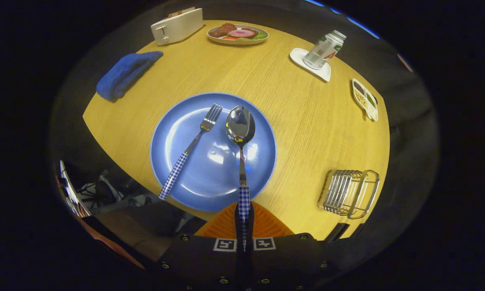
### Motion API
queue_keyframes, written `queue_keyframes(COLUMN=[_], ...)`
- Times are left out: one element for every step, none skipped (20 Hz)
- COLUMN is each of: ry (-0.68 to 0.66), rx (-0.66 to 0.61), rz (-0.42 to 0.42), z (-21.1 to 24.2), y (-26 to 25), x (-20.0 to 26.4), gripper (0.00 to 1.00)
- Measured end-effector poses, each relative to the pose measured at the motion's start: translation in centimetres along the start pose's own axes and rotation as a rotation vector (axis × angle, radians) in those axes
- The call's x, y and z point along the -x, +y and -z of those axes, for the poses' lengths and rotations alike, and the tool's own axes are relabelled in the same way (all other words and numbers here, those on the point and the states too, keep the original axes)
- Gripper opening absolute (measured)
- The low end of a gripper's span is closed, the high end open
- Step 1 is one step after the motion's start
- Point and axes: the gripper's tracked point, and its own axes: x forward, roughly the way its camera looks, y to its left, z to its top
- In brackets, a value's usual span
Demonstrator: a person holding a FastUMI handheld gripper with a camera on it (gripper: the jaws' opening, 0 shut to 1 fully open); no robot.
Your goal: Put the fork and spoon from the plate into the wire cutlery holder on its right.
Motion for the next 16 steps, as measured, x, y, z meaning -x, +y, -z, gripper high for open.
queue_keyframes(ry=[0.011, 0.013, 0.016, 0.025, 0.029, 0.038, 0.034, 0.037, 0.046, 0.051, 0.063, 0.086, 0.121, 0.158, 0.184, 0.211], rx=[0.021, 0.036, 0.049, 0.056, 0.049, 0.037, 0.013, -0.006, -0.022, -0.031, -0.042, -0.049, -0.048, -0.043, -0.04, -0.04], rz=[0.026, 0.046, 0.076, 0.084, 0.085, 0.082, 0.075, 0.07, 0.069, 0.072, 0.079, 0.084, 0.088, 0.095, 0.098, 0.104], z=[0.5, 0.8, 1.2, 1.7, 2.2, 2.8, 3.3, 3.9, 4.7, 5.3, 6.0, 6.9, 8.0, 9.1, 9.8, 10.5], y=[-0.9, -1.8, -2.7, -3.4, -3.9, -4.5, -4.9, -5.3, -6.0, -6.8, -7.6, -8.5, -9.4, -10.4, -11.3, -12.3], x=[0.5, 1.0, 1.4, 1.7, 2.1, 2.4, 2.6, 2.8, 3.2, 3.6, 4.0, 4.5, 5.0, 5.7, 6.2, 6.7], gripper=[0.01, 0.01, 0.01, 0.01, 0.01, 0.01, 0.01, 0.01, 0.01, 0.01, 0.01, 0.01, 0.01, 0.01, 0.01, 0.01])
